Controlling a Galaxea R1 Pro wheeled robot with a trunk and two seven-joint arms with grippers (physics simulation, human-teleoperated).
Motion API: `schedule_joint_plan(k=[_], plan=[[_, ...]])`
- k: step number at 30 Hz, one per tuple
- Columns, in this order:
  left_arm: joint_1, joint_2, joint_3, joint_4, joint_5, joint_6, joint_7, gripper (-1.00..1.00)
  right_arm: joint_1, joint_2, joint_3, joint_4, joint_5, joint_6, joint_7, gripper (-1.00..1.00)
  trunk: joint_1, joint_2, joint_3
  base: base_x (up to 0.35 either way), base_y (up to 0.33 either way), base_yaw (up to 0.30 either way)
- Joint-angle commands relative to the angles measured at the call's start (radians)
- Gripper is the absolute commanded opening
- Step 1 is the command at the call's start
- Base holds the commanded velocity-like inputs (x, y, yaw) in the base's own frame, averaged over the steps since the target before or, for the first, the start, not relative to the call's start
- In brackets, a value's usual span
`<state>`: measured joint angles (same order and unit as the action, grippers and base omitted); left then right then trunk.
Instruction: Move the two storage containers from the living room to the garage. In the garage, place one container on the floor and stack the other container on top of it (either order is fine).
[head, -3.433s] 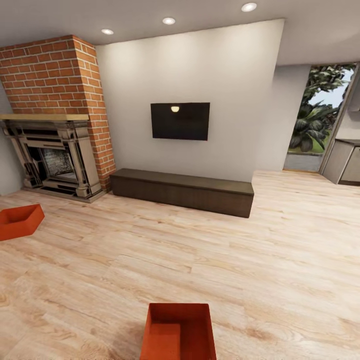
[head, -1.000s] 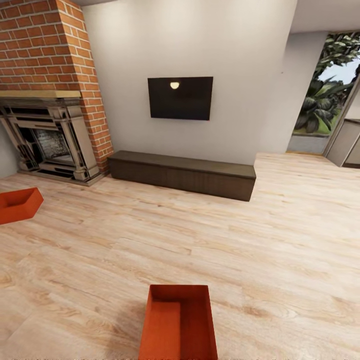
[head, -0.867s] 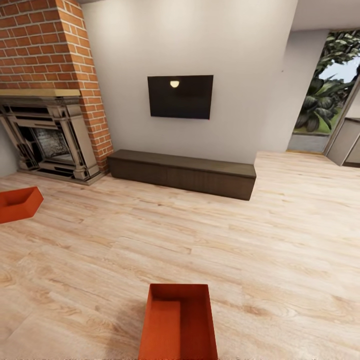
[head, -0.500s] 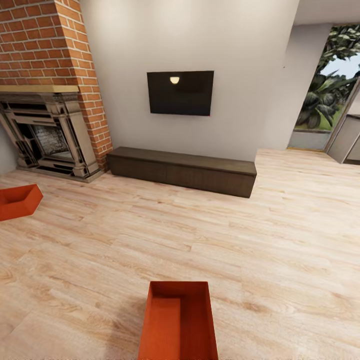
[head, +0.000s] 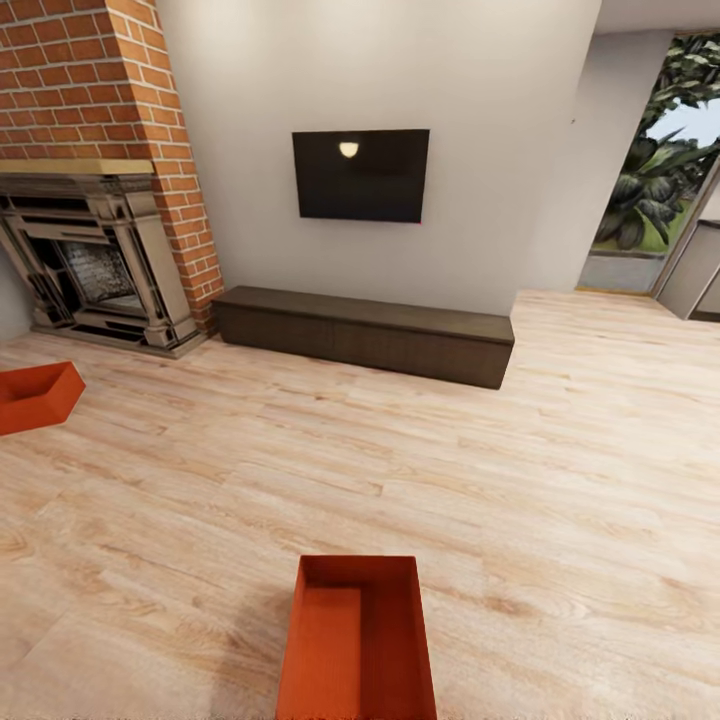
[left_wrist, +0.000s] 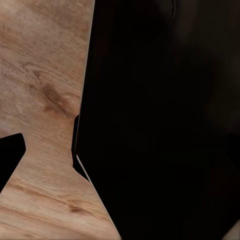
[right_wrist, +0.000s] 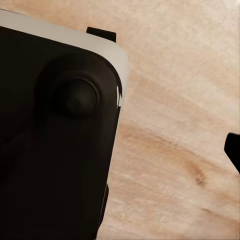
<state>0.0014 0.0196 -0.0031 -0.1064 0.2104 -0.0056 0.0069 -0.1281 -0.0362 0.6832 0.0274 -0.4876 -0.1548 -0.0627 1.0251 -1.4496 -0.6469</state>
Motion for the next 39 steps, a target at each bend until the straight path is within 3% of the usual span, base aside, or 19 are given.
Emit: schedule_joint_plan(k=[1,39], plan=[[0.0,0.0,-0.001,-0.001,0.007,-0.001,0.001,1.0,-0.001,0.001,0.008,0.002,-0.008,-0.005,0.0,1.0,0.0,0.0,-0.002,0.0,0.0,0.0],[0.0,0.0,0.0,-0.001,0.007,-0.001,0.001,1.0,-0.001,0.001,0.007,0.002,-0.008,-0.006,0.0,1.0,0.0,0.0,-0.063,0.0,0.0,0.0]])
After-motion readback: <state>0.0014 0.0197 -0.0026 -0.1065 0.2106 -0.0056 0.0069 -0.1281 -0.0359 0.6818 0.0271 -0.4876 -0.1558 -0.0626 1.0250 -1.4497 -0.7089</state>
